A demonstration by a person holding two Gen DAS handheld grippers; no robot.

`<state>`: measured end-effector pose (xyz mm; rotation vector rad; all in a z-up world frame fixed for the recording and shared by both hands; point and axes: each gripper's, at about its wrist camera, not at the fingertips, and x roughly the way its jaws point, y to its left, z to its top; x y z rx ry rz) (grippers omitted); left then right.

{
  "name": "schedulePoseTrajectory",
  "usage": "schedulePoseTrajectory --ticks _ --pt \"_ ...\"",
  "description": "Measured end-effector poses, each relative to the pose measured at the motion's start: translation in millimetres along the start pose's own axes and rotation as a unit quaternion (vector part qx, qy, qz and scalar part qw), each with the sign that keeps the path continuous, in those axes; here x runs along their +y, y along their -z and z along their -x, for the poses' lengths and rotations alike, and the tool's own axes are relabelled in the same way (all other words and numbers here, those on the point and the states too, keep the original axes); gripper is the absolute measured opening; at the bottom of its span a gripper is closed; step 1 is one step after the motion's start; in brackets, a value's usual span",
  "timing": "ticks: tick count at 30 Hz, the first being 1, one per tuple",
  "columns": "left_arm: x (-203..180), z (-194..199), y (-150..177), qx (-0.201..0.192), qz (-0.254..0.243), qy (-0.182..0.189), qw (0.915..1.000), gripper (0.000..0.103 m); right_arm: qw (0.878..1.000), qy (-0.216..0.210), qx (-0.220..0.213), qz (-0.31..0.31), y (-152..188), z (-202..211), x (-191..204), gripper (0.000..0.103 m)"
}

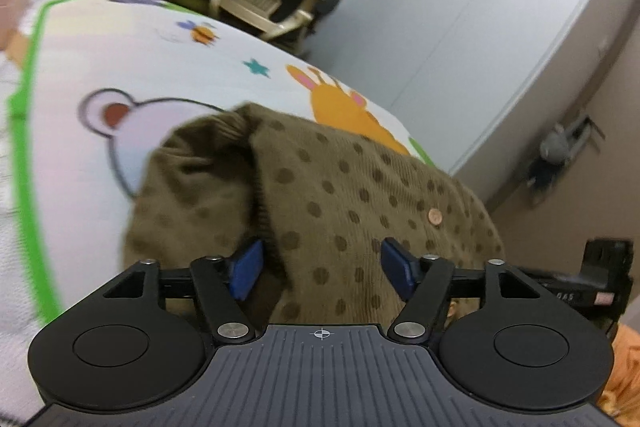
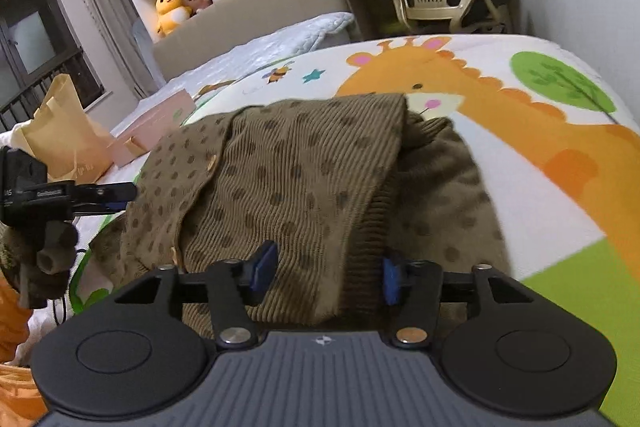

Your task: Fold clothes

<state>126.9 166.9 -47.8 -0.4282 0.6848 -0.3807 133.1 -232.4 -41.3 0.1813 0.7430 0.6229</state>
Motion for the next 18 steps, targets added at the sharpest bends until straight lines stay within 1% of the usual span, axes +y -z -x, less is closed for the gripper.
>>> schedulePoseTrajectory --ticks 1,2,3,4,5,8,10,11,12,14,15,17,18 --pt "-2 -7 1 0.006 -0.003 -0.007 1.0 0.068 1.0 0.005 -0.002 0.014 -3 -1 5 0.051" --pt "-5 -12 0 0.01 -0.007 -0.015 0.9998 0.05 1.0 0.01 -0.003 0.029 -5 -1 10 0.037" --pt "-9 -13 -2 0.013 -0.01 -0.022 0.9996 0.025 0.999 0.015 -0.005 0.043 -8 -2 15 0.012" --pt "-15 -10 -7 0.013 -0.013 -0.025 0.9995 0.022 0.998 0.02 -0.007 0.057 -11 -3 20 0.009" --pt "-21 -3 -13 0.01 -0.016 -0.023 0.9996 0.018 0.997 0.024 -0.011 0.071 -14 -2 25 0.009" --pt "-44 31 -31 -0.008 -0.037 -0.016 0.9991 0.017 0.995 0.001 -0.069 0.079 -38 38 38 0.009" --pt "-61 53 -34 -0.019 -0.066 -0.018 0.9975 0.017 0.993 -0.021 -0.091 0.077 -44 61 44 0.009" --pt "-64 58 -31 -0.019 -0.075 -0.021 0.9968 0.017 0.992 -0.031 -0.097 0.078 -45 71 47 0.009" --pt "-65 60 -26 -0.014 -0.078 -0.025 0.9966 0.018 0.992 -0.032 -0.094 0.082 -41 74 48 0.009" --pt "-62 58 -15 0.002 -0.076 -0.034 0.9966 0.022 0.994 -0.021 -0.069 0.087 -26 66 45 0.009" --pt "-54 51 -8 0.016 -0.064 -0.041 0.997 0.026 0.995 -0.014 -0.055 0.088 -18 60 43 0.009" --pt "-34 34 6 0.05 -0.027 -0.063 0.9964 0.028 0.997 0.014 -0.013 0.075 -1 39 35 0.011" --pt "-24 28 12 0.062 -0.007 -0.068 0.9957 0.04 0.997 0.028 0.006 0.073 6 29 30 0.012"
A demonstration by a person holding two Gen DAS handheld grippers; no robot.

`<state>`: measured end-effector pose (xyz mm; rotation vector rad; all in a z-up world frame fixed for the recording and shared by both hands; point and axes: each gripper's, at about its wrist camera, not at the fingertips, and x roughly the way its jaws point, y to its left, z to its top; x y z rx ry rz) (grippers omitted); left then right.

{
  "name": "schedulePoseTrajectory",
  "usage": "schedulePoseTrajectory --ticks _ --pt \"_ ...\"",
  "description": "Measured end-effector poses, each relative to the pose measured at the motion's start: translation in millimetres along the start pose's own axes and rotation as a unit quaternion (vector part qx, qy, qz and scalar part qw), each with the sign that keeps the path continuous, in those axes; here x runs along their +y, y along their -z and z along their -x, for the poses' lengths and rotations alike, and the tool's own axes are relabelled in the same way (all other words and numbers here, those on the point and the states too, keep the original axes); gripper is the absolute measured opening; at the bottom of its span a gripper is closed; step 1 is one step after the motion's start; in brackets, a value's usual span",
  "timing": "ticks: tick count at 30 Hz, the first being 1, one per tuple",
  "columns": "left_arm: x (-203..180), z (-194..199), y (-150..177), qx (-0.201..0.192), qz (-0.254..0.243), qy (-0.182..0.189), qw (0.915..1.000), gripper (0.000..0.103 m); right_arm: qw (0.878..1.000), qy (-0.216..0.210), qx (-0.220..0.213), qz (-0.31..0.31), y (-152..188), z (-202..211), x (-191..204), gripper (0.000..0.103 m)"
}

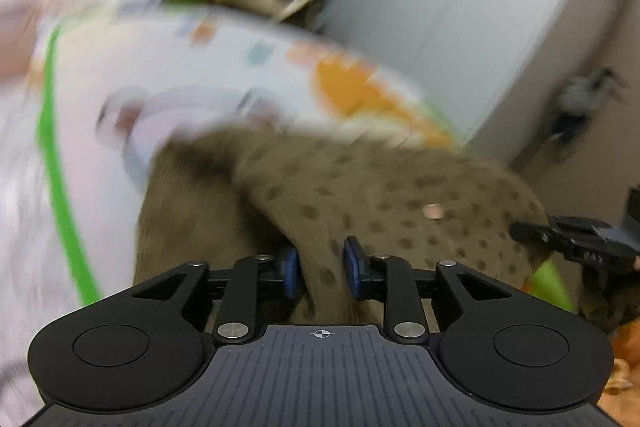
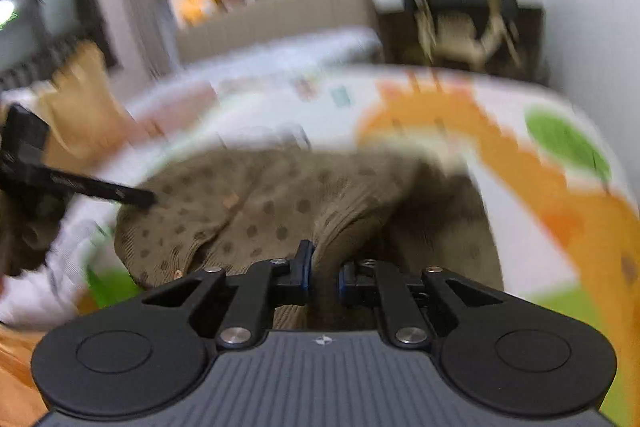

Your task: Fold clothes

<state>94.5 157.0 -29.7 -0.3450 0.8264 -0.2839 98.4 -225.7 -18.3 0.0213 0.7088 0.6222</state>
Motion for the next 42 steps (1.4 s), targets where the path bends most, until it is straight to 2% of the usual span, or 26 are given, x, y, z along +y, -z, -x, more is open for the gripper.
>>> schedulePoseTrajectory --ticks 1,3,4,5,6,8,11,14,15,19,21,23,25,28,31,32,33,35,36,38,40,41,42 --pt "7 -1 0 -0.001 0.013 0.004 0.9999 0.045 1.0 0.013 0.015 -0.004 6 -9 -5 0.017" --pt "16 5 -7 -0.02 0.026 0.017 0.9993 0.051 0.999 0.019 0.021 -0.027 8 -11 -17 0.043" --pt "20 8 -11 -0.03 0.033 0.023 0.9988 0.055 0.999 0.017 0.013 -0.043 3 -7 -25 0.047" --pt "23 12 -16 -0.04 0.037 0.031 0.9981 0.064 0.998 0.013 0.004 -0.061 -3 -2 -34 0.055" --pt "25 15 -21 -0.05 0.038 0.041 0.9972 0.072 0.996 -0.001 -0.013 -0.083 -9 5 -43 0.064" --pt "32 13 -33 -0.061 0.055 0.063 0.9946 0.075 0.99 -0.039 -0.04 -0.133 -22 13 -60 0.071" --pt "43 -11 -51 -0.052 0.097 0.092 0.9896 0.079 0.974 -0.088 -0.048 -0.205 -42 1 -87 0.073" --pt "55 -45 -64 -0.024 0.138 0.12 0.9828 0.08 0.965 -0.098 -0.016 -0.243 -54 -39 -103 0.073" --pt "59 -57 -68 -0.015 0.152 0.131 0.9796 0.082 0.962 -0.105 -0.003 -0.252 -58 -54 -107 0.073" --pt "67 -87 -88 -0.009 0.165 0.152 0.9745 0.083 0.945 -0.159 0.038 -0.283 -77 -113 -121 0.073" --pt "66 -95 -102 -0.027 0.158 0.149 0.9757 0.083 0.947 -0.149 0.038 -0.282 -93 -132 -123 0.073" --pt "64 -99 -120 -0.055 0.146 0.137 0.9783 0.083 0.953 -0.134 0.007 -0.27 -115 -142 -128 0.073" --pt "63 -102 -135 -0.078 0.13 0.104 0.9829 0.083 0.961 -0.106 -0.027 -0.255 -137 -152 -134 0.073" --pt "59 -99 -148 -0.084 0.091 0.027 0.9919 0.083 0.976 -0.028 -0.036 -0.215 -154 -161 -134 0.073" --pt "52 -83 -144 -0.08 0.04 -0.009 0.9959 0.087 0.99 0.088 -0.03 -0.109 -153 -153 -118 0.075" --pt "48 -76 -141 -0.087 0.021 -0.017 0.9959 0.089 0.99 0.123 -0.033 -0.067 -149 -150 -112 0.08" --pt "43 -71 -139 -0.095 0.003 -0.023 0.9952 0.09 0.986 0.162 -0.033 -0.024 -146 -149 -105 0.082" --pt "30 -67 -139 -0.11 -0.022 -0.015 0.9935 0.092 0.971 0.231 -0.029 0.051 -140 -150 -94 0.082" --pt "22 -67 -141 -0.118 -0.029 -0.003 0.9926 0.093 0.965 0.25 -0.031 0.076 -139 -151 -88 0.082" --pt "6 -76 -144 -0.125 -0.041 0.029 0.9908 0.094 0.97 0.227 -0.054 0.061 -143 -146 -78 0.082" --pt "-5 -100 -144 -0.106 -0.047 0.05 0.992 0.094 0.975 0.204 -0.076 0.047 -148 -142 -68 0.088" --pt "-9 -113 -143 -0.094 -0.049 0.059 0.9926 0.094 0.978 0.187 -0.082 0.046 -151 -143 -60 0.098" --pt "-12 -126 -142 -0.079 -0.049 0.06 0.9939 0.094 0.98 0.174 -0.082 0.053 -152 -144 -51 0.103"
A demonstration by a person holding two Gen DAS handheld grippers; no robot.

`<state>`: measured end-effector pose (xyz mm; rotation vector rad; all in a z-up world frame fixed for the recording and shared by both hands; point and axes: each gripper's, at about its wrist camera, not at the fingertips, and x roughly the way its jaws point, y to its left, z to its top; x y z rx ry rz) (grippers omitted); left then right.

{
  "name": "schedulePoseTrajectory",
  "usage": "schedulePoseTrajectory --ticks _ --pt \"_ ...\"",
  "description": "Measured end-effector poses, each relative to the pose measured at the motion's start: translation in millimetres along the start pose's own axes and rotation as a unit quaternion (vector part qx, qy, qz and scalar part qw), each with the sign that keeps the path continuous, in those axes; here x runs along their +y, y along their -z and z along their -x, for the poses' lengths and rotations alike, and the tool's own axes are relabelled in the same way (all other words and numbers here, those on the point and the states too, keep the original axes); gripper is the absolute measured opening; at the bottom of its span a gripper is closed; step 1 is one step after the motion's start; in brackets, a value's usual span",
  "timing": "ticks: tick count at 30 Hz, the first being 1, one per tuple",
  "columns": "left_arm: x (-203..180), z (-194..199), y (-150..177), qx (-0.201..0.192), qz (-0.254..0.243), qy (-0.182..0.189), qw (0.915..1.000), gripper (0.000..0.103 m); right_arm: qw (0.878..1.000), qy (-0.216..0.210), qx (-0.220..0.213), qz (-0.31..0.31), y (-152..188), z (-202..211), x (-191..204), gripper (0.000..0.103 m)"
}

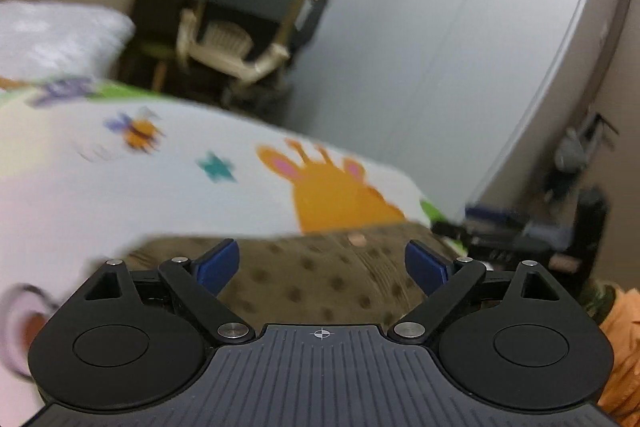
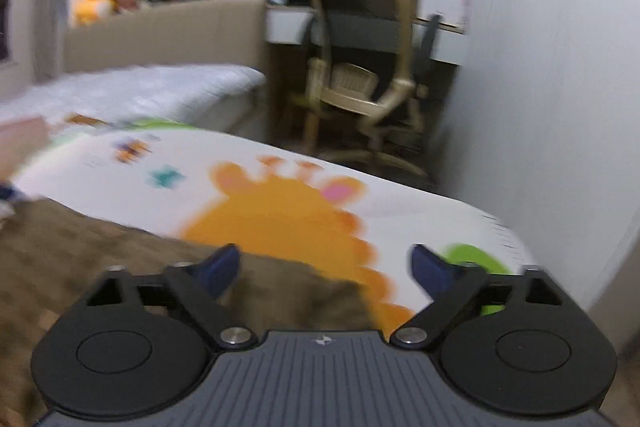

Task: Fold clothes
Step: 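Smooth the polka-dot garment flat with both open grippers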

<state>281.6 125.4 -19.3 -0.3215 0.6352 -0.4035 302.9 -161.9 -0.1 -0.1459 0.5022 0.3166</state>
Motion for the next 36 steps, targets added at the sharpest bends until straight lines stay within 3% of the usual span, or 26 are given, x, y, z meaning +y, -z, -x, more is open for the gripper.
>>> schedulePoseTrajectory --ticks 3,6,8,12,18,20,22,26,28,33,36 --pt "9 -31 14 0.048 0.014 -0.019 0.9986 0.094 0.998 -0.016 0.01 0.051 4 -3 26 0.103" --pt "15 -26 18 0.044 0.016 -0.009 0.9989 0.094 0.995 0.008 0.04 0.09 17 -17 41 0.103" --pt "18 -24 19 0.044 0.022 -0.005 0.9988 0.094 0.996 0.003 0.051 0.077 22 -21 40 0.103" --pt "17 -24 19 0.045 0.021 -0.009 0.9987 0.094 0.995 0.02 0.047 0.08 17 -8 50 0.103" --pt "15 -27 19 0.043 0.017 -0.012 0.9989 0.095 0.993 -0.094 0.035 0.068 28 35 74 0.103" --pt "15 -27 18 0.042 0.018 -0.011 0.9989 0.095 0.99 -0.108 0.055 0.077 39 35 86 0.103" --pt "14 -26 18 0.043 0.02 -0.013 0.9988 0.096 0.989 -0.095 0.073 0.09 50 26 97 0.103" --pt "13 -15 16 0.042 0.046 -0.018 0.9979 0.096 0.989 -0.105 0.098 0.031 53 20 92 0.103" --pt "10 3 17 0.035 0.061 0.013 0.9974 0.096 0.987 -0.114 0.11 0.005 53 19 85 0.103" --pt "2 35 40 0.036 0.094 0.106 0.9892 0.096 0.987 -0.125 0.1 0.006 57 21 82 0.103" --pt "6 33 57 0.049 0.109 0.117 0.9859 0.097 0.986 -0.128 0.104 0.008 55 21 81 0.103"
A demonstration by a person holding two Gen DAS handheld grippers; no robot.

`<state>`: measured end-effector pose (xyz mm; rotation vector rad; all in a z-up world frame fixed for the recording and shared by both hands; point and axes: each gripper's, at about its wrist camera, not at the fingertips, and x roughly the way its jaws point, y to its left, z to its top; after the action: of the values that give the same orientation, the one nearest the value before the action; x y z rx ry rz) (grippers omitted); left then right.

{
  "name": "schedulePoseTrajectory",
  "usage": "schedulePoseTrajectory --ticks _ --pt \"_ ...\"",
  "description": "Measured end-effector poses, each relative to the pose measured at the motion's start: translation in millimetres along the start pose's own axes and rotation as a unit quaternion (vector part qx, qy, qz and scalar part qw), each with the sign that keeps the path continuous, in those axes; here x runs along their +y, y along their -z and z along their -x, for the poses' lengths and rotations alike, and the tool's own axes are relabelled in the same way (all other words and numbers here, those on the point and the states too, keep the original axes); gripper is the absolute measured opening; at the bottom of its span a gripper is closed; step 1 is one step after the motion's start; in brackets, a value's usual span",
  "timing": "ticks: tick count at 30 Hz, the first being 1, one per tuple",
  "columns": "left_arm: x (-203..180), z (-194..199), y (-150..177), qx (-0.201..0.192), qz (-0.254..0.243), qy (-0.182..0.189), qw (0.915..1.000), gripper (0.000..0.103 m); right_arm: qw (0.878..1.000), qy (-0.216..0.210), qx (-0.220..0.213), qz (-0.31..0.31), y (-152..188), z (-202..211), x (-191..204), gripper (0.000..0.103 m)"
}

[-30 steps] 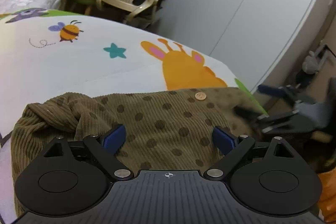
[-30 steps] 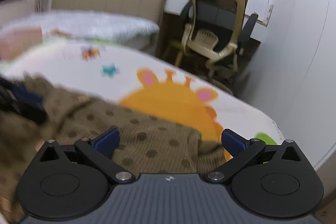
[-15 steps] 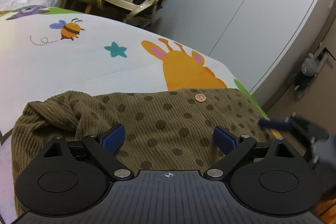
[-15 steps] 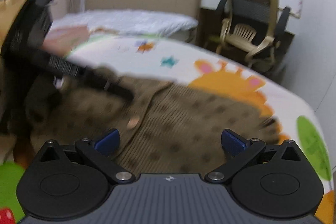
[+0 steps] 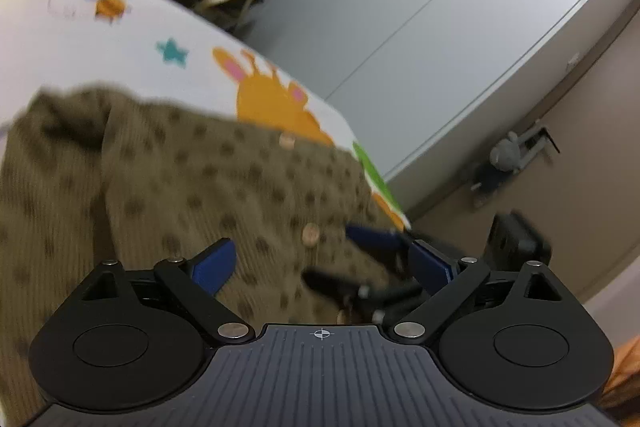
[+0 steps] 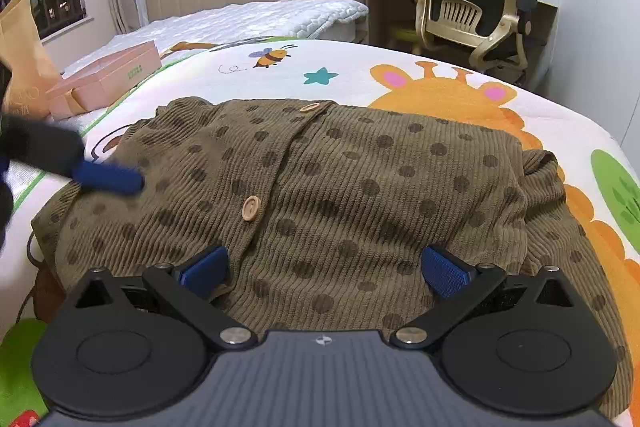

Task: Fold clothes
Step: 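Smooth the polka-dot garment flat with both open grippers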

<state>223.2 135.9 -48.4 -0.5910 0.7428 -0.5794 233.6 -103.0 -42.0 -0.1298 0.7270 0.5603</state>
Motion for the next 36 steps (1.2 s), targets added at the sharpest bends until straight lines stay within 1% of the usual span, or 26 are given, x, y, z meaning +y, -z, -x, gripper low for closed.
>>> schedulePoseTrajectory --ticks 3,4,5,10,11,12,15,18,19,21,24,26,27,29,30,31,33,36 --pt "10 1 4 -0.009 0.027 0.01 0.9995 0.096 1.0 -0.008 0.01 0.006 -4 4 -3 0.103" --pt "11 2 5 -0.01 0.031 0.012 0.9994 0.096 1.0 -0.012 0.004 -0.002 -5 11 -8 0.103" --pt "11 2 5 -0.011 0.032 0.012 0.9994 0.096 1.0 -0.013 -0.009 -0.017 -7 16 -15 0.103" --pt "10 -3 9 -0.019 0.024 0.005 0.9995 0.098 0.994 -0.009 -0.036 -0.102 -9 24 -51 0.103" --pt "10 -3 9 -0.021 0.026 0.004 0.9994 0.098 0.992 -0.009 -0.038 -0.118 -9 25 -57 0.103" --pt "9 -3 10 -0.023 0.028 0.002 0.9993 0.098 0.991 -0.01 -0.029 -0.127 -6 20 -60 0.103" --pt "5 0 10 -0.026 0.027 -0.014 0.9992 0.098 0.993 0.006 -0.028 -0.116 0 13 -55 0.103" --pt "-10 6 11 -0.028 -0.01 -0.046 0.9985 0.099 0.995 0.025 -0.027 -0.093 0 10 -45 0.103" --pt "-13 7 11 -0.028 -0.017 -0.051 0.9982 0.1 0.995 0.029 -0.028 -0.087 2 10 -43 0.103" --pt "-12 8 11 -0.025 -0.016 -0.048 0.9984 0.1 0.996 0.033 -0.028 -0.083 3 10 -40 0.103" --pt "-3 5 10 -0.015 0.003 -0.045 0.9989 0.101 0.995 0.028 -0.03 -0.089 4 12 -42 0.103" --pt "1 7 4 -0.018 0.019 -0.041 0.9988 0.101 0.995 0.02 -0.033 -0.093 6 13 -45 0.103" --pt "1 10 -1 -0.028 0.023 -0.043 0.9984 0.101 0.995 0.02 -0.034 -0.092 6 13 -45 0.103" --pt "7 22 -15 -0.066 0.033 -0.059 0.9955 0.101 0.995 0.021 -0.036 -0.09 7 13 -44 0.103" --pt "14 28 -23 -0.082 0.047 -0.068 0.9932 0.101 0.995 0.023 -0.037 -0.088 8 13 -43 0.103" --pt "23 32 -29 -0.09 0.066 -0.073 0.9911 0.101 0.995 0.025 -0.037 -0.086 8 12 -42 0.103" --pt "43 35 -40 -0.096 0.106 -0.081 0.9864 0.101 0.995 0.024 -0.039 -0.087 8 13 -43 0.103" --pt "75 25 -51 -0.078 0.167 -0.089 0.9788 0.101 0.995 0.022 -0.041 -0.089 9 13 -43 0.103"
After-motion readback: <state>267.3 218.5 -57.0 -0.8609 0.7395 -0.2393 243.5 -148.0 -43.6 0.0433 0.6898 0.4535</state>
